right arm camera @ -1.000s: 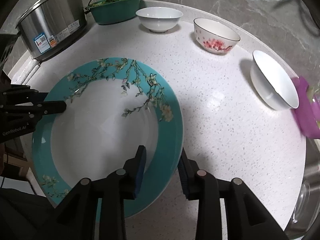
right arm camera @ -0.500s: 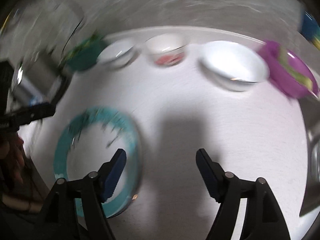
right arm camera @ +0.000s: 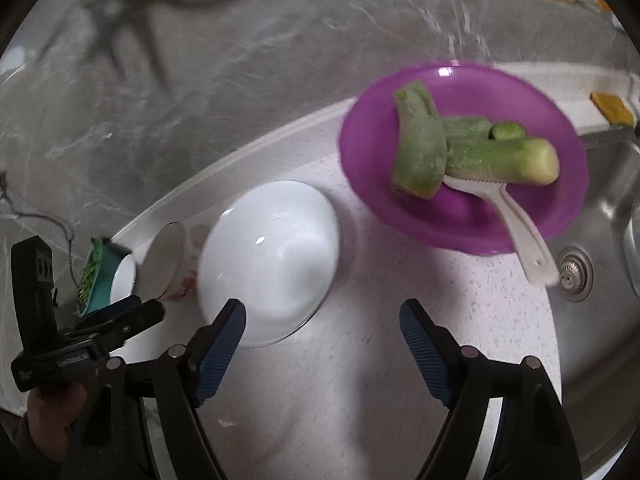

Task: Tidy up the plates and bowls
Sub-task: 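Move both tools to the large white bowl and grasp its rim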

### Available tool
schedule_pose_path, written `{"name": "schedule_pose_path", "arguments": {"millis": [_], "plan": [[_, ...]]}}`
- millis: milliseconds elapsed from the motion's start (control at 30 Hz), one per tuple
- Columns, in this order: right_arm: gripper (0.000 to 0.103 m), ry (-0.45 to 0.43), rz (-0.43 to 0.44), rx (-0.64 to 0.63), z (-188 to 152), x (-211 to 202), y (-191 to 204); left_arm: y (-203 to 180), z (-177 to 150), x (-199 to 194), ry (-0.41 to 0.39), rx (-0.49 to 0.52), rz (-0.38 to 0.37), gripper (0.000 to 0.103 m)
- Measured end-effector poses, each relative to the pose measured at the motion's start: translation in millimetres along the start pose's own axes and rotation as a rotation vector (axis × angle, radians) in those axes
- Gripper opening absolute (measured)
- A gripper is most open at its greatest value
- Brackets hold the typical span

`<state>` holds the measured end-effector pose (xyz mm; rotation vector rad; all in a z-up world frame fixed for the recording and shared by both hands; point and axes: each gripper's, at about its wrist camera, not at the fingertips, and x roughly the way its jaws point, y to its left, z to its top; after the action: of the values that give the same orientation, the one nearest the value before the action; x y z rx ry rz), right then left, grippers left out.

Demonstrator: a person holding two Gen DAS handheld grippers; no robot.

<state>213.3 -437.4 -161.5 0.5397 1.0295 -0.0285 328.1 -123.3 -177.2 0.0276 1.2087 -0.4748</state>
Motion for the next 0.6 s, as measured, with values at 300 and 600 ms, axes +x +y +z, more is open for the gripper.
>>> {"name": "schedule_pose_path", "arguments": {"millis": [300,600], "plan": [[0.076,0.091,-0.003,0.013,8.5,42.1,-10.4,-16.7,13.1,38.0,0.034,-0.005,-0.001,0.096],[0.072,0.113,-0.012,0.017,12.4,61.6,-12.7,-19.9,16.6,60.9,0.063,0.016,0.006,0.073]]}}
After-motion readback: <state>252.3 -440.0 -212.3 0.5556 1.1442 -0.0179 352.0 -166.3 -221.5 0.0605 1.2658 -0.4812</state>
